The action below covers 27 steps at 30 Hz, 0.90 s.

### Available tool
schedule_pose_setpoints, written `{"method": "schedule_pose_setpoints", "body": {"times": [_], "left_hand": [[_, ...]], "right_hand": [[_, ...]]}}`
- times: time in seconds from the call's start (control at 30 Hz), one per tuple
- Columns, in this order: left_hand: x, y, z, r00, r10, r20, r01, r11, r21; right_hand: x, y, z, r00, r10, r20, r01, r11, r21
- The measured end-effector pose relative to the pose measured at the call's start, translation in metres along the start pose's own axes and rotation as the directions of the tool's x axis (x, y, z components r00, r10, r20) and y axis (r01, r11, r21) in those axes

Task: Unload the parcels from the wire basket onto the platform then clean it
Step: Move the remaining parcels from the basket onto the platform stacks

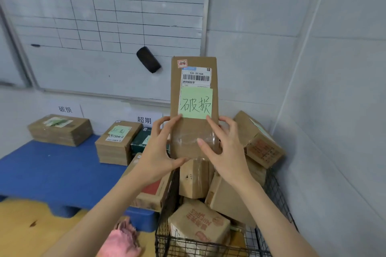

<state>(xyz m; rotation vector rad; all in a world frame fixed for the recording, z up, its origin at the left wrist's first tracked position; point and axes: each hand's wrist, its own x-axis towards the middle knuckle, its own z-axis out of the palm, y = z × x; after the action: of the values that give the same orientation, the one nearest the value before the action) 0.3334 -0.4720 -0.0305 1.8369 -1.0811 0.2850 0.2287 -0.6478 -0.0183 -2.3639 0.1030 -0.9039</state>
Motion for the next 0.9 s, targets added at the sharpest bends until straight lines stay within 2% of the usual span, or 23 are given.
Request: {"method": "schedule_pose_setpoints", "body": {"times": [0.23, 0.37, 0.6, 0.77, 0.9], "left_hand": [[-0.014, -0.009, -0.038, 0.998, -0.042, -0.051, 0.044, 0.999, 0.029], [-0.027, -0.021, -0.069, 0.997, -0.037, -0.073, 0.04, 0.998, 0.042], [-0.07, -0.049, -0.162, 0.991, -0.059, -0.123, 0.068, 0.996, 0.066], [-0.114, -0.073, -0.245, 0.982, -0.048, -0.183, 0.072, 0.989, 0.128], [-0.148, -0.089, -0.309, 0.974, -0.033, -0.222, 0.066, 0.987, 0.143]], "right_hand": [[0.012, -0.033, 0.023, 0.998, -0.057, 0.031, 0.059, 0.996, -0.067], [0.014, -0.059, 0.046, 0.995, -0.092, 0.034, 0.093, 0.995, -0.032], [0.014, -0.133, 0.108, 0.981, -0.148, 0.122, 0.148, 0.989, 0.008], [0.01, -0.201, 0.167, 0.972, -0.209, 0.107, 0.199, 0.975, 0.101], [0.008, -0.252, 0.212, 0.967, -0.24, 0.083, 0.212, 0.944, 0.254]]}}
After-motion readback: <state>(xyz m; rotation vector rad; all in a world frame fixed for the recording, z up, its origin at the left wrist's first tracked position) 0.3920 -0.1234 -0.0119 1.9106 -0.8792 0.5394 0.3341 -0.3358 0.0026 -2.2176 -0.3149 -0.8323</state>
